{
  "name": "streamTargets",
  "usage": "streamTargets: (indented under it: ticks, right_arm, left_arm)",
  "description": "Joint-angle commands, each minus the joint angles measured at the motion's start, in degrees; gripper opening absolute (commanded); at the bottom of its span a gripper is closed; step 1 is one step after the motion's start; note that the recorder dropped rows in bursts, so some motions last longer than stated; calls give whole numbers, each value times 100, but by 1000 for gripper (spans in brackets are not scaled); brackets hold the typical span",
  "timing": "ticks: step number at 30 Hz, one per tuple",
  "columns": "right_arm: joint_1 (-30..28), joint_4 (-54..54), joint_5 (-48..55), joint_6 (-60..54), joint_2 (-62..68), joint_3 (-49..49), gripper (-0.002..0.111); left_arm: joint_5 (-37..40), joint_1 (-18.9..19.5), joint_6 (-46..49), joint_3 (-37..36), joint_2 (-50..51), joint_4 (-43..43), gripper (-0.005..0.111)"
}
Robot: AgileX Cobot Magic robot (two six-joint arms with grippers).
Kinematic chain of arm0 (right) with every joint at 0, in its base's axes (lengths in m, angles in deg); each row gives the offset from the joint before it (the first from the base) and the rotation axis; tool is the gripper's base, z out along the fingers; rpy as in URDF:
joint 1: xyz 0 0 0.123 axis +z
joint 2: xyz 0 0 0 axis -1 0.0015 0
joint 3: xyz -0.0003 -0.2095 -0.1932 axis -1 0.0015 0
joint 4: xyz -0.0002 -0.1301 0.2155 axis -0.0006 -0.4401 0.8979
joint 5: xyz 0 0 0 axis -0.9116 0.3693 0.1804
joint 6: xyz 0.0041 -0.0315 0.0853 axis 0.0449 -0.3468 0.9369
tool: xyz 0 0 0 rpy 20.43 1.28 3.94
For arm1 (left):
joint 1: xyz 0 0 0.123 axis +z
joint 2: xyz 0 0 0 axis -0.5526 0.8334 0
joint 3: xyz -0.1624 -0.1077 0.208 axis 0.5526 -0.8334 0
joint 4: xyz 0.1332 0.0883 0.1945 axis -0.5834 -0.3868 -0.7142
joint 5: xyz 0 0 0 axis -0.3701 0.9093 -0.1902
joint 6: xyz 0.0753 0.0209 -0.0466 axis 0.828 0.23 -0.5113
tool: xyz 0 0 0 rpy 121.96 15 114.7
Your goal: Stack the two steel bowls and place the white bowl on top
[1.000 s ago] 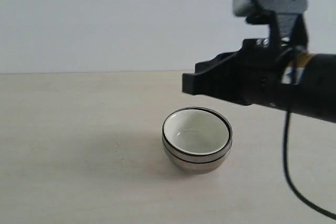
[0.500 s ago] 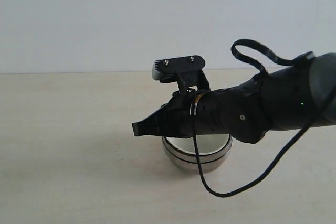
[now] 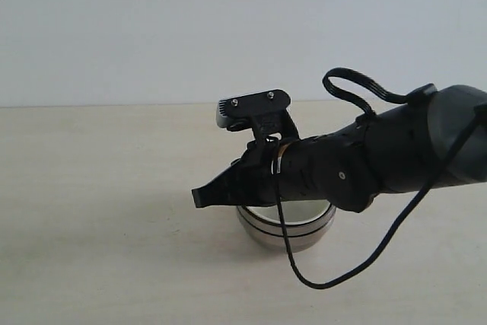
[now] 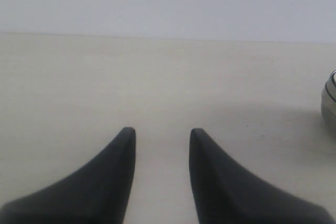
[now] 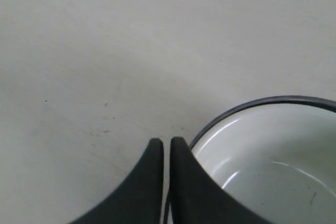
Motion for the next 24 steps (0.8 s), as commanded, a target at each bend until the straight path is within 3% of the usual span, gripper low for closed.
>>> streamTargets:
  ticks: [1,13,19,24]
  right_arm:
    - [-337,-51,165,-20,28,-24,0]
    - [-307,-40,204,115,-79,-24,0]
    - [194,-40,219,331,-211,-24,0]
    - [126,-40,222,241,-199,-24,0]
  left_arm:
    - [-38,16,16,-23,-19,7,32]
    - [-38,16,16,-23,-19,7,32]
    - [-38,16,16,-23,-19,7,32]
    - [-38,16,16,-23,-19,7,32]
